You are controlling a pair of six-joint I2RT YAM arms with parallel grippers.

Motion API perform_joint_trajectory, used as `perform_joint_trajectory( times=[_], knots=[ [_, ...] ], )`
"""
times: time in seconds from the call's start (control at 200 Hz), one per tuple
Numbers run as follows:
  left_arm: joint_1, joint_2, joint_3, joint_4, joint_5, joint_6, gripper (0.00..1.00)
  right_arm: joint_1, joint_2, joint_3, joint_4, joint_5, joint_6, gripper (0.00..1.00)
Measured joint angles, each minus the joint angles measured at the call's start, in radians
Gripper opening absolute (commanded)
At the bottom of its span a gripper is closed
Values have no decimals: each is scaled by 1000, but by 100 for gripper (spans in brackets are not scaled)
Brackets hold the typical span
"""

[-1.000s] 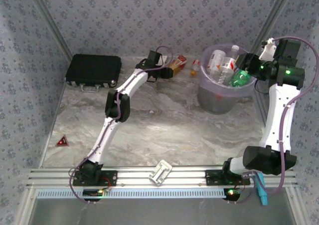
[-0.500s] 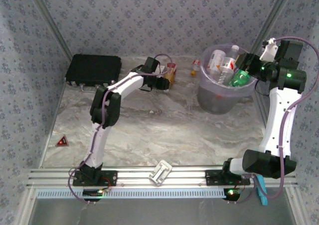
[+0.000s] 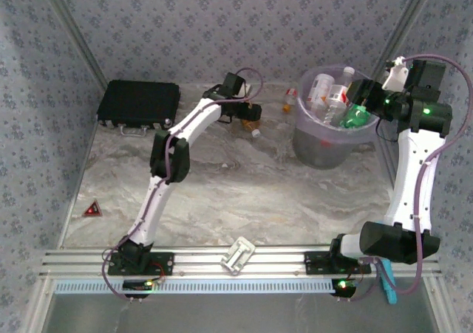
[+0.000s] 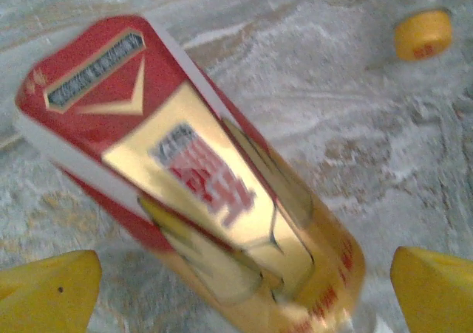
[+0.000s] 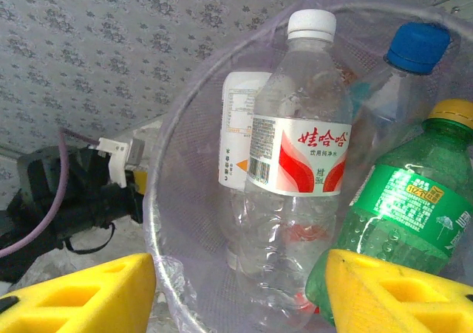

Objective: Put the plastic bottles in the bin

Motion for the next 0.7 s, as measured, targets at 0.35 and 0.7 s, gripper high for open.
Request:
perform_joint_trajectory(
  times=[0.35, 0.7],
  knots=[
    [-6, 94, 69, -120, -85, -27, 88, 0, -1, -2, 0, 0, 0, 64],
    [2, 6, -83, -83, -109, -25, 64, 16, -32, -7, 0, -6, 0, 64]
  ],
)
